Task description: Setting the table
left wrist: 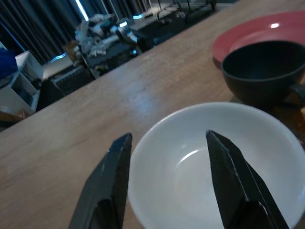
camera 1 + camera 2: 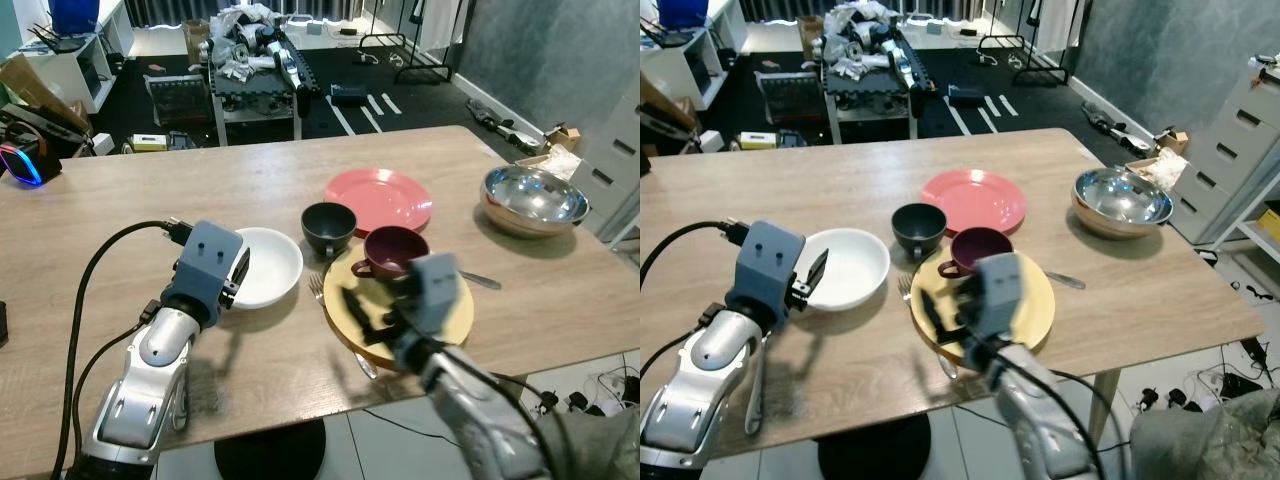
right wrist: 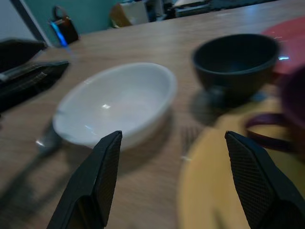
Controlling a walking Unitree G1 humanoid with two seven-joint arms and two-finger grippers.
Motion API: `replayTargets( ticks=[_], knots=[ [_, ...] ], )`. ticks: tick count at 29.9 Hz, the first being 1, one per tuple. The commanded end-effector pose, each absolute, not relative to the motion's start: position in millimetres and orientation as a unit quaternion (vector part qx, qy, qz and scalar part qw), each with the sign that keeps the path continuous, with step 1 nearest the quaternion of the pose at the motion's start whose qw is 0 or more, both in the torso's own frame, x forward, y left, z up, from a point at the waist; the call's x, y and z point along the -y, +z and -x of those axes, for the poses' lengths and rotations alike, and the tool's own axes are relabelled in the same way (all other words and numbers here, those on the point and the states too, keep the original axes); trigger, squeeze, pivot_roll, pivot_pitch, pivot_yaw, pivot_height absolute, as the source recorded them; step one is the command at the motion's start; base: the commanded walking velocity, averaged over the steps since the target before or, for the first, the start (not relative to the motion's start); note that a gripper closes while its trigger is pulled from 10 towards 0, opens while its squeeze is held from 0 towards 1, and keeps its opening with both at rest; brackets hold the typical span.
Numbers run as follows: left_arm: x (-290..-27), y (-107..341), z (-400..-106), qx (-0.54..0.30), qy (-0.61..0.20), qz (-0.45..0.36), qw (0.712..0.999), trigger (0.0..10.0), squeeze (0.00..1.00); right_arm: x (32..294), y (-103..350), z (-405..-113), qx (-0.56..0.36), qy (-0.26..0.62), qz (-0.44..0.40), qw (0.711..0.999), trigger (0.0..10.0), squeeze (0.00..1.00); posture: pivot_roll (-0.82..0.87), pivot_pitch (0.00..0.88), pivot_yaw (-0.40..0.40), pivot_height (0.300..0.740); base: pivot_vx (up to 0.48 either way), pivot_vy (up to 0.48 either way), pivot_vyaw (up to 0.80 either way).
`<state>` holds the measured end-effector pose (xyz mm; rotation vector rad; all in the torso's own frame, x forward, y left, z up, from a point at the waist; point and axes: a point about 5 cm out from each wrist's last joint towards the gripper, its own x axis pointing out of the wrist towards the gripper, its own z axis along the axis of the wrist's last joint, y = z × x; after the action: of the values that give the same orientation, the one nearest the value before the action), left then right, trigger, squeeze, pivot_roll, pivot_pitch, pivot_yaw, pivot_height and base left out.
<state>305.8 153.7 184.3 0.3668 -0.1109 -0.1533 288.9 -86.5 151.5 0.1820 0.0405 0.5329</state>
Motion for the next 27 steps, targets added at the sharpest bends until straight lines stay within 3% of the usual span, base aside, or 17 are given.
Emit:
replayTargets(
  ticks=[1,5,11,16,27],
  knots=[
    [-157,182,-307,0.046,-0.069,-0.187,0.979,10.0,0.00,80,149,-290,-0.028,0.277,-0.097,0.956,10.0,0.00,-0.01,0.011,0.067,0.740,0.000,0.000,0.00],
    [-158,183,-308,0.047,-0.067,-0.187,0.979,10.0,0.00,70,150,-292,-0.029,0.292,-0.108,0.950,10.0,0.00,-0.01,0.013,0.069,0.740,0.000,0.000,0.00],
    [-154,186,-309,0.052,-0.065,-0.183,0.979,10.0,0.00,75,133,-318,-0.086,0.181,-0.091,0.976,10.0,0.00,0.00,0.023,0.061,0.740,0.000,0.000,0.00],
    [-153,184,-308,0.049,-0.066,-0.181,0.980,10.0,0.00,60,146,-318,-0.066,0.237,-0.170,0.954,10.0,0.00,0.01,0.026,0.062,0.740,0.000,0.000,0.00],
    [-151,184,-309,0.049,-0.064,-0.178,0.981,10.0,0.00,33,158,-329,-0.046,0.246,-0.137,0.958,10.0,0.00,0.02,0.030,0.049,0.740,0.000,0.000,0.00]
  ],
)
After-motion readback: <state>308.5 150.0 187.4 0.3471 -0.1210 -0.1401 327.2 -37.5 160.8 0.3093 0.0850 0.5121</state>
